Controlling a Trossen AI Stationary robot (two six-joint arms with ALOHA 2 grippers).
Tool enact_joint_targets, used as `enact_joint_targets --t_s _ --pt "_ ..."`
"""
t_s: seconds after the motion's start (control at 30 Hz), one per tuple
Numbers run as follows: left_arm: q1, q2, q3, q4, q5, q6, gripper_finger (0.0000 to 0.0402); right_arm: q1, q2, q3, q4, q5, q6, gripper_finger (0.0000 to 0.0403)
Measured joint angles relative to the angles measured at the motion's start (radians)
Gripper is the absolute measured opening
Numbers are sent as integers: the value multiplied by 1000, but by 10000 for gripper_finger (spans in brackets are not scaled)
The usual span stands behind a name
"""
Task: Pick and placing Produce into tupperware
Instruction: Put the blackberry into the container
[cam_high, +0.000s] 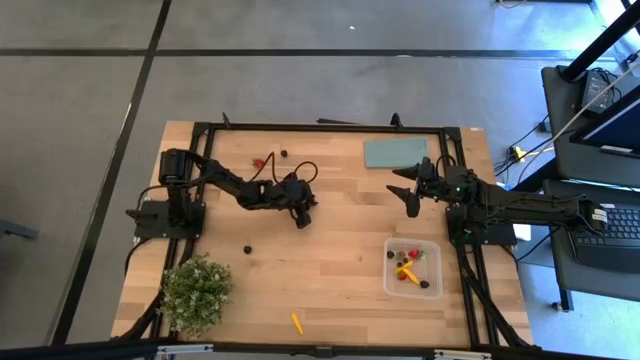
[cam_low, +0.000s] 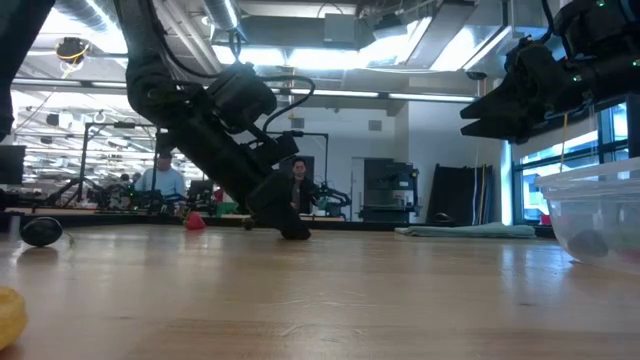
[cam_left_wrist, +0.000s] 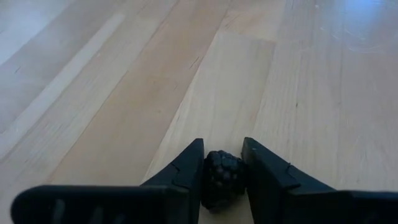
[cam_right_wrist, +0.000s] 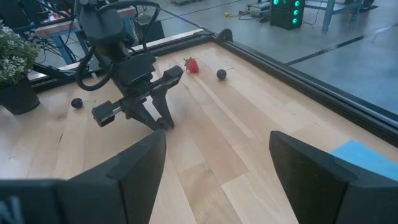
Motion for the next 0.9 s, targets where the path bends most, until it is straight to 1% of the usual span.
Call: enact_joint_targets --t_s 0.13,0.23,0.3,0.37,0.47,0.6,0.73,0.9 --pt "1 -54 22 -47 0 -1 84 0 0 0 0 0 0 287" --pt "-2 -127 79 -34 46 1 84 0 0 0 0 0 0 287" --pt "-13 -159 134 -60 93 1 84 0 0 0 0 -1 0 287" --pt "-33 -172 202 -130 129 22 84 0 0 0 0 -1 0 287" --pt "-79 -177 346 -238 151 84 84 0 0 0 1 -1 1 287" --pt "-142 -142 521 -377 154 148 84 0 0 0 1 2 29 287" --pt "-186 -94 652 -402 154 159 84 -1 0 0 3 50 86 287" --pt "-217 -2 766 -418 154 158 84 -2 0 0 6 52 111 287"
